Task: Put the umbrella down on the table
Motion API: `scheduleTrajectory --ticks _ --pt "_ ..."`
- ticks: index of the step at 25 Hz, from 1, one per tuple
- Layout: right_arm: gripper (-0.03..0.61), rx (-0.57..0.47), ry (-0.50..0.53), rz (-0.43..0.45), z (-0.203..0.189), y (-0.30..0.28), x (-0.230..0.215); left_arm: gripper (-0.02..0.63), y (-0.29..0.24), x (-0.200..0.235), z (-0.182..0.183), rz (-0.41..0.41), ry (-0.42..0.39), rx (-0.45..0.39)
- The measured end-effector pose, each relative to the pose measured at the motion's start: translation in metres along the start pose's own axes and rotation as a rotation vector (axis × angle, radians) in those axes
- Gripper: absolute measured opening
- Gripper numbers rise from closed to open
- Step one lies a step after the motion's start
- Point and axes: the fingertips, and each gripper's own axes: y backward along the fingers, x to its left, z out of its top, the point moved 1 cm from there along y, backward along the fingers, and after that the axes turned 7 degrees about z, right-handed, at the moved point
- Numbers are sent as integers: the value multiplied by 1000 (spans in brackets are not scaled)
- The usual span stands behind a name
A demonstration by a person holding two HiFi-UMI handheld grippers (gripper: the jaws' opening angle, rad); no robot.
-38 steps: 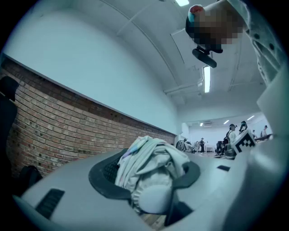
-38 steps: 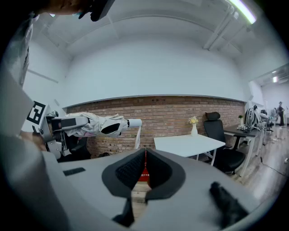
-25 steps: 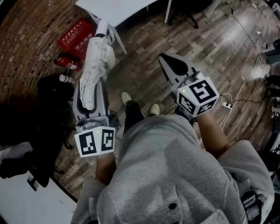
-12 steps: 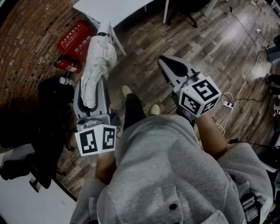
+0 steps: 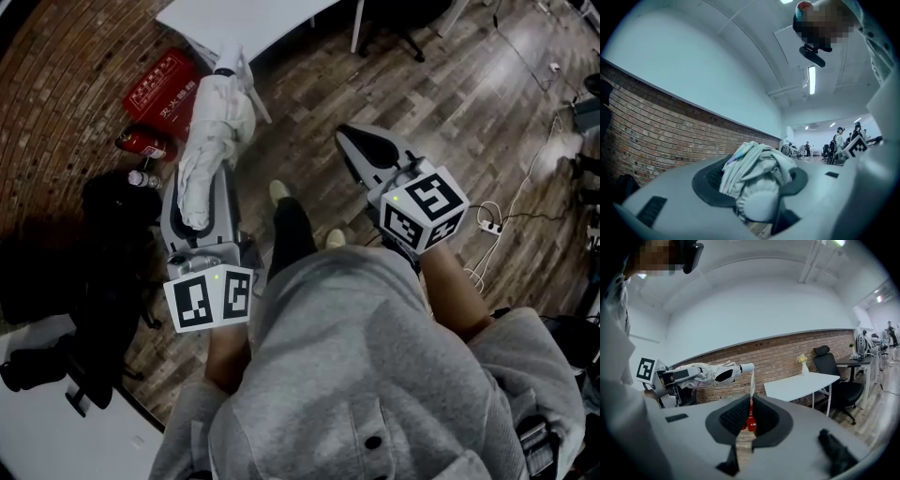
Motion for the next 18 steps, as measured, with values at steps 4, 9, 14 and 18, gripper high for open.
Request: scheduleTrajectory --ticks 4,9,14,18 --pt "32 14 26 -2 2 -14 -7 227 -16 6 -1 6 4 4" --pt "32 19 14 9 6 -38 -24 227 -43 17 -6 6 18 12" --pt "32 36 7 27 13 -64 -43 227 -74 26 -8 10 24 21" --pt "32 53 3 31 19 -90 -59 227 -103 38 -8 23 29 30"
